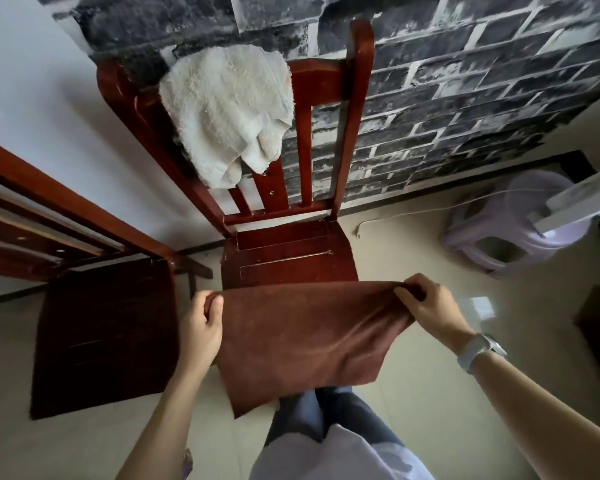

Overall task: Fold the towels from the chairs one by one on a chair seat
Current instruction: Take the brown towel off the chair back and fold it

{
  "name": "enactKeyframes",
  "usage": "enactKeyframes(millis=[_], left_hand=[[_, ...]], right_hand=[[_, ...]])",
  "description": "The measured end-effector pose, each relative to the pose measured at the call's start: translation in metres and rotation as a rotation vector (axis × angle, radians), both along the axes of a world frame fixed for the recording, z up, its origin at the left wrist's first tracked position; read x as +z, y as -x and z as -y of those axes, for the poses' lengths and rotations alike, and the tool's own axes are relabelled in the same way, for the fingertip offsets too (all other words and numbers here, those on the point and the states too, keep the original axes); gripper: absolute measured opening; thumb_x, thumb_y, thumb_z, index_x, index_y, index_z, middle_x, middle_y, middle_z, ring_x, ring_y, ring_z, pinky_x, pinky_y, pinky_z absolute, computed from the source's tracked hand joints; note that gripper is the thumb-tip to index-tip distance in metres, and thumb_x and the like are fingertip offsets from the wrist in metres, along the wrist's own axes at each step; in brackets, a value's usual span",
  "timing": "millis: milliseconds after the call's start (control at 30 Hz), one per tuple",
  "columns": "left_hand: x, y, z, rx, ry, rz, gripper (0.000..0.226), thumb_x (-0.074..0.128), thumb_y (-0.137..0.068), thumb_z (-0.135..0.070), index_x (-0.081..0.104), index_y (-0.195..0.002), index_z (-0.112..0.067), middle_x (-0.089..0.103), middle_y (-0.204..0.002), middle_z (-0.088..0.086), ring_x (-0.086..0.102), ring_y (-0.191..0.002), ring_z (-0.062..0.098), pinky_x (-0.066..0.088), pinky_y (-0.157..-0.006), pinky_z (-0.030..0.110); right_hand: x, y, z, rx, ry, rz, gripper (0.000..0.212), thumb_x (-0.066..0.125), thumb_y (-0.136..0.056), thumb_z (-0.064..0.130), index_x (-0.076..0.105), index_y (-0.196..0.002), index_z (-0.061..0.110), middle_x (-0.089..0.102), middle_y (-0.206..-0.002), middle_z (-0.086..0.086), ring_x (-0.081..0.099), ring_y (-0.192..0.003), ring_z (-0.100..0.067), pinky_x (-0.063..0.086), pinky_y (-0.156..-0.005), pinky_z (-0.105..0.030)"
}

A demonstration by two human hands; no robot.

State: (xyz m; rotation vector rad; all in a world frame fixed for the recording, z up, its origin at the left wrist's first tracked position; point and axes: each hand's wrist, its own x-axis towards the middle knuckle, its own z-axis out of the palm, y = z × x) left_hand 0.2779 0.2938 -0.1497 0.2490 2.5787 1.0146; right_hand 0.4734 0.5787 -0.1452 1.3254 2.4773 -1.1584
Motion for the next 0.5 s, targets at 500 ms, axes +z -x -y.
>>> enactKeyframes(millis=[500], left_hand=[[-0.195,0.119,-0.053,0.224,-0.009,0.250,0.039,0.045,-0.095,-0.021,0.041,-0.132,-0.010,0.050,-0.134,0.012,0.050,-0.118,0.025,0.035,-0.087,0.026]], right_hand=[[-0.177,0.147,-0.037,-0.198,-0.126,-0.001,0.049,0.043,-0.088,0.001,0.037,-0.136,0.006,0.043,-0.134,-0.021,0.047,-0.119,-0.035,0.035,-0.100,-0.032]])
